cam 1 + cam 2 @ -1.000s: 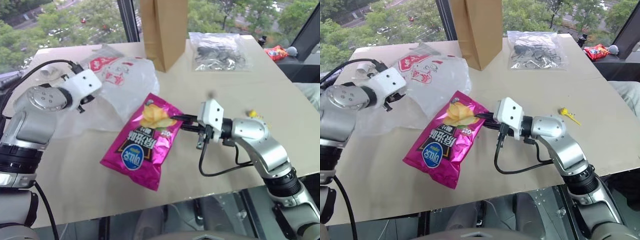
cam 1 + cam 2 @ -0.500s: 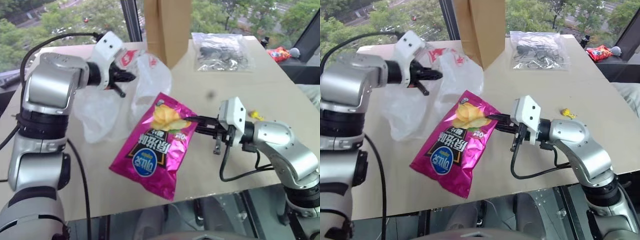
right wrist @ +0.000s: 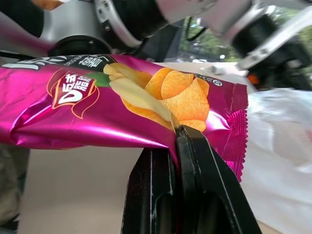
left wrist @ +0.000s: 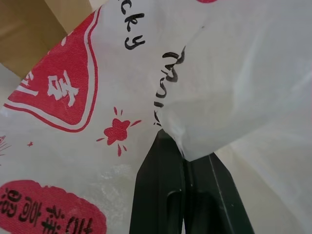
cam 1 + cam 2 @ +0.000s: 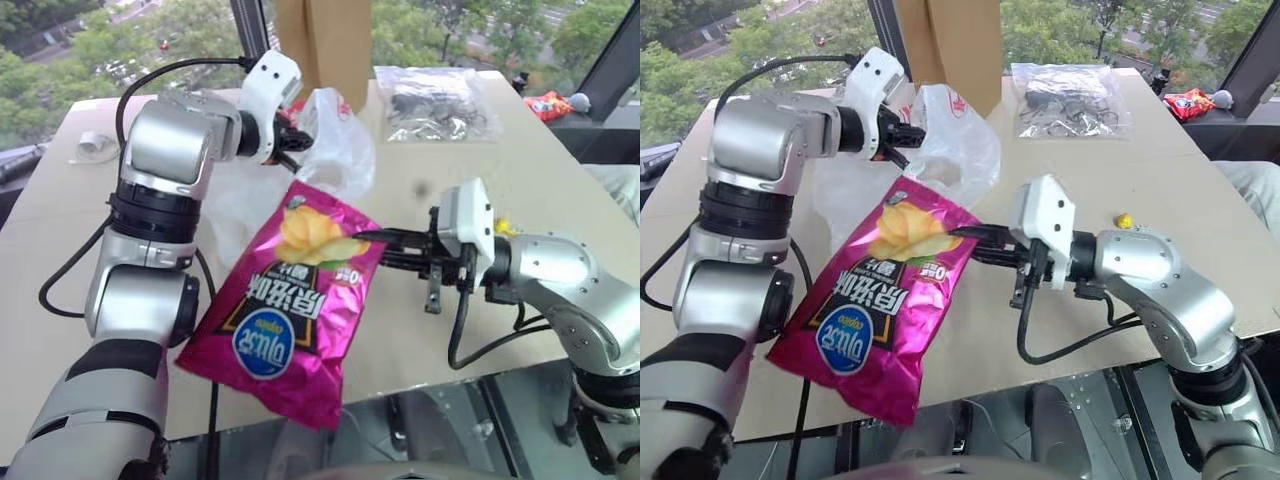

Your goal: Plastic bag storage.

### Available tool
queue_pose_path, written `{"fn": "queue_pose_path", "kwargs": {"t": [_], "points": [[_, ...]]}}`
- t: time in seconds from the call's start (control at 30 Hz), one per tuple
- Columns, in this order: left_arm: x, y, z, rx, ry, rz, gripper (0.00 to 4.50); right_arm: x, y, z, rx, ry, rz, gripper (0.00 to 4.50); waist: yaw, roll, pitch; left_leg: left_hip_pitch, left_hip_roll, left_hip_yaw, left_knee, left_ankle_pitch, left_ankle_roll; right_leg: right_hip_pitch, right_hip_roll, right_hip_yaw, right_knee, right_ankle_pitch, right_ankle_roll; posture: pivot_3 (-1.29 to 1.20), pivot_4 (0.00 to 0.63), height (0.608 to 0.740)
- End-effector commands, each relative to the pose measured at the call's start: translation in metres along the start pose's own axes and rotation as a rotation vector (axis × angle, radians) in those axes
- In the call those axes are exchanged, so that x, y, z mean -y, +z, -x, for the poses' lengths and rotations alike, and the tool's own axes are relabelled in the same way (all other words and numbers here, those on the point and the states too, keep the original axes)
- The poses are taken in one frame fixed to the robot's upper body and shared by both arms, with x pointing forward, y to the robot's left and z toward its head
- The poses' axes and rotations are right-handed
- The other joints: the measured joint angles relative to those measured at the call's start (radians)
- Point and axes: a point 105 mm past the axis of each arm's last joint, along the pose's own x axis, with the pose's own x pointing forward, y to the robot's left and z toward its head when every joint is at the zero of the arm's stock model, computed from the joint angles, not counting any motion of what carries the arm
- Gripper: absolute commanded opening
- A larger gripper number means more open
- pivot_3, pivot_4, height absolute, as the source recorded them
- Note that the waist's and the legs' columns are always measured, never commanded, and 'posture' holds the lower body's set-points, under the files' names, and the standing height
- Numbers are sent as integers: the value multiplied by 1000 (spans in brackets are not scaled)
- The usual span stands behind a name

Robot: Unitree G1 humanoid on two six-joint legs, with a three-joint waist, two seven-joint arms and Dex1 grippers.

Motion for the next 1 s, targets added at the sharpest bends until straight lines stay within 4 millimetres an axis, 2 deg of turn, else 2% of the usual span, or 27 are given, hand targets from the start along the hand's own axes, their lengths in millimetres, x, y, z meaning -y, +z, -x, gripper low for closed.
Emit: {"fn": "queue_pose_path", "kwargs": {"t": [0.03,0.13,0.23,0.37,0.47,0.63,0.77,1.0], "points": [[6,21,12,80,8,-48,47,6,-1,-9,23,10,31,0,-1,0,0,0,0,0,0,0,0,0,0,0,0,0,0,0,150,740],[10,24,14,99,-10,-40,47,11,-7,-13,21,8,28,0,-2,0,0,0,0,0,0,0,0,0,0,0,0,0,0,0,150,740],[11,18,26,92,-64,-57,47,29,-20,-8,3,-58,15,0,-5,0,0,0,0,0,0,0,0,-1,0,0,1,0,0,0,150,740],[11,-9,49,2,-145,-135,47,60,-35,11,-39,-198,28,0,-14,1,1,1,0,2,-1,0,0,-3,0,3,2,0,0,0,150,740],[12,-20,56,-34,-172,-159,47,74,-41,20,-69,-258,47,0,-5,2,1,1,1,2,-2,0,0,-3,1,3,3,0,0,0,150,740],[22,-19,63,-28,-256,-105,47,91,-54,24,-129,-349,83,0,3,2,1,-1,1,2,0,0,0,-2,0,1,2,0,0,0,150,740],[37,-22,64,-45,-325,-40,47,99,-58,18,-138,-417,77,0,-7,2,1,0,1,1,0,0,0,-2,1,2,3,0,0,0,150,740],[62,-23,54,-47,-383,49,47,96,-56,-13,-121,-463,56,0,-9,2,2,0,1,1,0,0,0,-3,1,3,5,0,0,0,150,740]]}}
